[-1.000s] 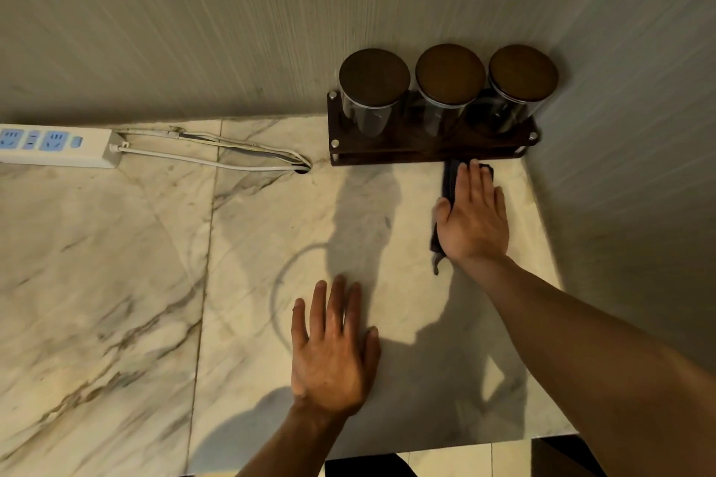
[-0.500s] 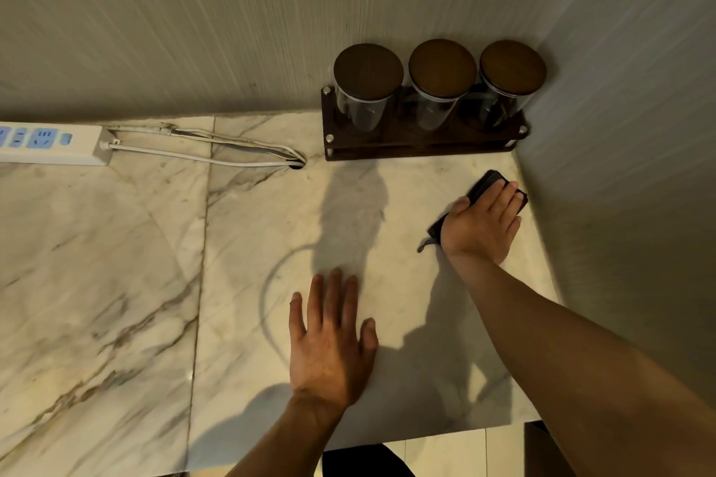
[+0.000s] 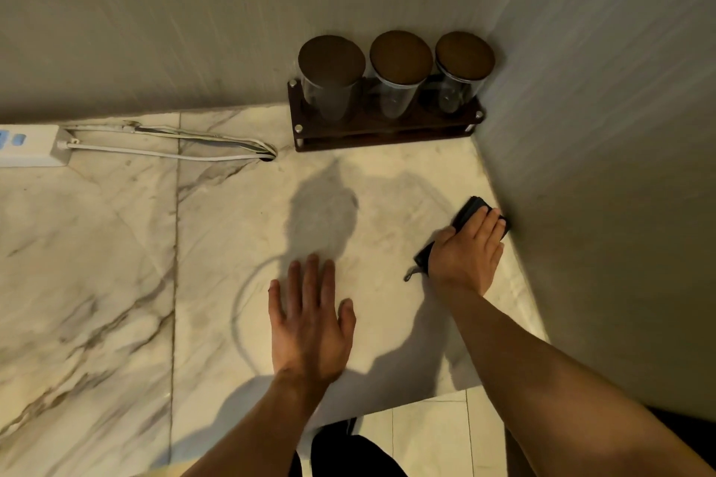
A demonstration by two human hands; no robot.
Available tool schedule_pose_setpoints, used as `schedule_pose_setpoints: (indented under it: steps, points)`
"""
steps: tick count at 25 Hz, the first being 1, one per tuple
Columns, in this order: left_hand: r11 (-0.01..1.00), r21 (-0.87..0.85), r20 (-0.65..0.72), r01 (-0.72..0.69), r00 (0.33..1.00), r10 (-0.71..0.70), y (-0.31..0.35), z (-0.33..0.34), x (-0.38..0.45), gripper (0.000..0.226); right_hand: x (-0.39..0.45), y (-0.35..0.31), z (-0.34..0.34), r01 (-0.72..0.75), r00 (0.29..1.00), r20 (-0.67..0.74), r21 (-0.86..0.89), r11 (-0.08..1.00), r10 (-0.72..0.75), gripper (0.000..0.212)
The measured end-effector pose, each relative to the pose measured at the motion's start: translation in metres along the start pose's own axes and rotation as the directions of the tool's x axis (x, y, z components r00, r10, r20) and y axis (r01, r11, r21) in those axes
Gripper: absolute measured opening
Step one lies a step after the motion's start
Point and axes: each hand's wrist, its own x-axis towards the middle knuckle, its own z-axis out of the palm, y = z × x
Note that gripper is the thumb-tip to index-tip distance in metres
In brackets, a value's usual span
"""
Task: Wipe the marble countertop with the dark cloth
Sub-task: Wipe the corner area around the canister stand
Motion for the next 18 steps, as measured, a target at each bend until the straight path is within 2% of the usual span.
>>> schedule_pose_setpoints:
  steps: [4,10,14,18]
  points:
    - [1.0,0.027,0.014,0.016,1.0,-0.017,0.0,0.002,0.0,0.06,-0.022,0.019,-0.004,-0.021,1.0,-0.007,0.016,1.0,0.021,0.06]
    - [0.997,0.037,0.015,-0.066,0.998,0.066,-0.003,0.003,-0.003,0.063,-0.062,0.057,-0.014,-0.026,1.0,-0.01,0.054,0.998,0.027,0.061]
    - [0.998,-0.021,0.055,-0.054,0.997,0.055,-0.006,0.0,0.0,0.066,-0.084,0.076,-0.019,-0.037,0.999,-0.033,0.098,0.994,0.041,0.061]
    - [0.983,-0.175,0.06,-0.059,0.996,0.071,-0.014,-0.009,0.001,0.06,-0.103,0.093,-0.023,-0.071,0.995,-0.058,0.144,0.987,0.08,0.061]
